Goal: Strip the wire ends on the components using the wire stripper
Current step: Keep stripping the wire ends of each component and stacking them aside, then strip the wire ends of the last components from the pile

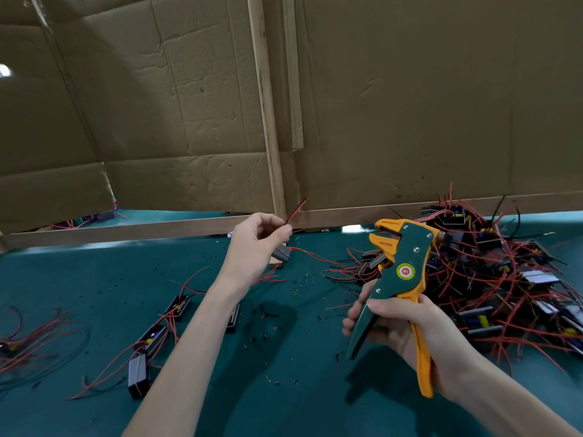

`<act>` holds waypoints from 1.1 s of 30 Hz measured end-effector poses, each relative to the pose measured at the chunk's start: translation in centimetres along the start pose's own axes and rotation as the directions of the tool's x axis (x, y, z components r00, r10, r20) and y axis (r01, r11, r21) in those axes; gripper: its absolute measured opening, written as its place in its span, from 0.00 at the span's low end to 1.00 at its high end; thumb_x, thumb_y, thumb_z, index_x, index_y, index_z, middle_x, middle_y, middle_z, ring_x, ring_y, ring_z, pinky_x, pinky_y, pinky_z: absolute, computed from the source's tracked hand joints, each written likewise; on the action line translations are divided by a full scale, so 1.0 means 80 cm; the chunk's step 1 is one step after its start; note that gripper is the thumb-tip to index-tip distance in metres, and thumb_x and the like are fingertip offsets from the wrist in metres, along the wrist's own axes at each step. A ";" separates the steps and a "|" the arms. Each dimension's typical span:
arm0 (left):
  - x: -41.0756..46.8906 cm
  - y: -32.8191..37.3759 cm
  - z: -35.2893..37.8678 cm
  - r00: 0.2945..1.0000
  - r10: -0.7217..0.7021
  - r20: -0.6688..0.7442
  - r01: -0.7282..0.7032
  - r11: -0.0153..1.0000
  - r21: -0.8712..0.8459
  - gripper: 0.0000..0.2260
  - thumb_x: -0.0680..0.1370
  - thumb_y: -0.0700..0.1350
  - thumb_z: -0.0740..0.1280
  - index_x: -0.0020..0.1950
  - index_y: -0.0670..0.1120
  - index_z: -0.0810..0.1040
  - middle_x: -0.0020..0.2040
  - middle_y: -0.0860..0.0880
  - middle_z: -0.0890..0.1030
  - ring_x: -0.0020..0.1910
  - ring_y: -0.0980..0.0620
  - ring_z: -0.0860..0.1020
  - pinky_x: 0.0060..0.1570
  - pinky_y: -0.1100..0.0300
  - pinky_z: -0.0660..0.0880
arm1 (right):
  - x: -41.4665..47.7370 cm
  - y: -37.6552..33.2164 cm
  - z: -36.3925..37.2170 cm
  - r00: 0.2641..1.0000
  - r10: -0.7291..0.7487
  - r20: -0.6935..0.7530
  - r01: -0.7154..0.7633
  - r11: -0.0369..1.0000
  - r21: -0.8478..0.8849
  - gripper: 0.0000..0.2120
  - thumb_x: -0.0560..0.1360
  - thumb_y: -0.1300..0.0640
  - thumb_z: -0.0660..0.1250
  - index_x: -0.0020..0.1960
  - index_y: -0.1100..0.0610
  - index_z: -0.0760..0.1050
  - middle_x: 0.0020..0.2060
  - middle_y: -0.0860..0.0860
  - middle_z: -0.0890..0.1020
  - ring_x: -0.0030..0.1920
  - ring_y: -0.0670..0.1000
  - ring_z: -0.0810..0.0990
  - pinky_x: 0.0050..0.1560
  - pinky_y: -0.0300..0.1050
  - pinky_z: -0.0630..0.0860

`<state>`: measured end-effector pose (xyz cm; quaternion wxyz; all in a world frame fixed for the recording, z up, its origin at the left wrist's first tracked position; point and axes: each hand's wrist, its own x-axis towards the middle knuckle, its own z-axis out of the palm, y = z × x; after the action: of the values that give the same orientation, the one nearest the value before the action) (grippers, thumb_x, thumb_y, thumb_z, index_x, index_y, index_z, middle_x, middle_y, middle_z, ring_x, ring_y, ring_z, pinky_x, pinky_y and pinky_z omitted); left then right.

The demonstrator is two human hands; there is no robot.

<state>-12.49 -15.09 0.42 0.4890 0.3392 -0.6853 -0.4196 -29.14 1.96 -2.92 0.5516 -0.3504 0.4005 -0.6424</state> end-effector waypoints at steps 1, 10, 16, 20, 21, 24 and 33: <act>-0.002 0.006 -0.001 1.000 0.002 0.016 -0.002 1.000 0.007 0.04 0.76 0.41 0.71 0.44 0.47 0.77 0.37 0.51 0.82 0.38 0.57 0.80 0.40 0.69 0.75 | 0.000 0.000 0.001 1.000 0.000 0.012 0.000 1.000 -0.015 0.08 0.64 0.68 0.70 0.44 0.65 0.79 0.38 0.66 0.80 0.39 0.65 0.82 0.41 0.57 0.83; -0.019 0.050 -0.001 0.961 0.088 0.261 -0.088 0.996 -0.014 0.07 0.78 0.34 0.66 0.49 0.46 0.79 0.41 0.51 0.85 0.33 0.57 0.77 0.39 0.65 0.77 | -0.003 0.005 0.002 0.990 0.054 0.130 -0.049 0.998 -0.038 0.07 0.65 0.66 0.70 0.43 0.65 0.81 0.39 0.67 0.79 0.40 0.67 0.81 0.43 0.58 0.81; -0.030 0.064 0.010 0.947 0.078 0.312 -0.073 0.997 -0.028 0.05 0.74 0.39 0.71 0.41 0.49 0.84 0.36 0.54 0.83 0.35 0.62 0.77 0.36 0.71 0.73 | 0.001 0.006 -0.005 0.966 0.088 0.242 -0.077 0.995 -0.056 0.13 0.63 0.63 0.76 0.46 0.65 0.80 0.40 0.67 0.80 0.42 0.67 0.81 0.46 0.60 0.80; -0.036 0.061 0.015 0.938 0.065 0.341 -0.052 0.998 -0.047 0.04 0.73 0.39 0.72 0.41 0.48 0.84 0.36 0.55 0.83 0.36 0.62 0.78 0.37 0.72 0.72 | 0.005 0.008 -0.009 0.946 0.109 0.306 -0.090 0.993 -0.074 0.18 0.62 0.60 0.80 0.47 0.66 0.79 0.40 0.67 0.80 0.42 0.67 0.81 0.49 0.62 0.78; -0.037 0.061 0.015 0.934 0.058 0.353 -0.043 0.998 -0.050 0.04 0.73 0.39 0.72 0.41 0.47 0.84 0.35 0.55 0.83 0.35 0.63 0.78 0.37 0.73 0.72 | 0.005 0.009 -0.010 0.943 0.108 0.316 -0.086 0.993 -0.083 0.18 0.62 0.59 0.81 0.47 0.65 0.79 0.40 0.67 0.80 0.43 0.67 0.82 0.49 0.61 0.78; -0.039 0.058 0.015 0.925 0.046 0.378 -0.025 0.998 -0.061 0.03 0.72 0.39 0.72 0.42 0.46 0.84 0.34 0.56 0.82 0.34 0.64 0.78 0.35 0.74 0.71 | 0.005 0.010 -0.012 0.936 0.107 0.335 -0.076 0.991 -0.107 0.17 0.64 0.59 0.80 0.48 0.65 0.79 0.41 0.67 0.80 0.43 0.66 0.82 0.49 0.60 0.78; -0.041 0.056 0.014 0.907 -0.007 0.421 0.032 0.998 -0.054 0.02 0.68 0.48 0.72 0.37 0.52 0.84 0.34 0.57 0.81 0.32 0.63 0.77 0.31 0.71 0.73 | 0.003 0.008 -0.009 0.929 0.130 0.347 -0.092 0.988 -0.125 0.16 0.63 0.59 0.80 0.45 0.64 0.80 0.39 0.66 0.81 0.41 0.65 0.82 0.47 0.59 0.79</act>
<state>-12.87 -10.04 3.05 0.3357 0.2330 -0.7582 -0.5080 -29.56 1.81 -3.82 0.6306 -0.4659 0.3475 -0.5143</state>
